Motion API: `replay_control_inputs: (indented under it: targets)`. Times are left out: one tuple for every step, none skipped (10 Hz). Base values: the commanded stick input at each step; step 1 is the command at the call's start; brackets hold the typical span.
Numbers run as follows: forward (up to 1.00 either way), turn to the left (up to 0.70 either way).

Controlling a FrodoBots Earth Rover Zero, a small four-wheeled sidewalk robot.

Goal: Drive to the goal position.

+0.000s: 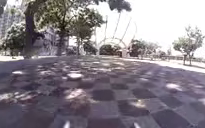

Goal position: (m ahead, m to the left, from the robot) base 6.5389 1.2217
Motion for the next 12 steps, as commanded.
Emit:
replay_control_inputs:
  targets:
    - [0.70, 0.00]
    - [0.70, 0.00]
    - [0.70, 0.00]
    - [0.70, 0.00]
    - [0.70, 0.00]
    - [0.70, 0.00]
    - [0.70, 0.00]
    - [0.70, 0.00]
    - [0.70, 0.00]
    - [0.70, 0.00]
    - [0.70, 0.00]
    - [0.70, 0.00]
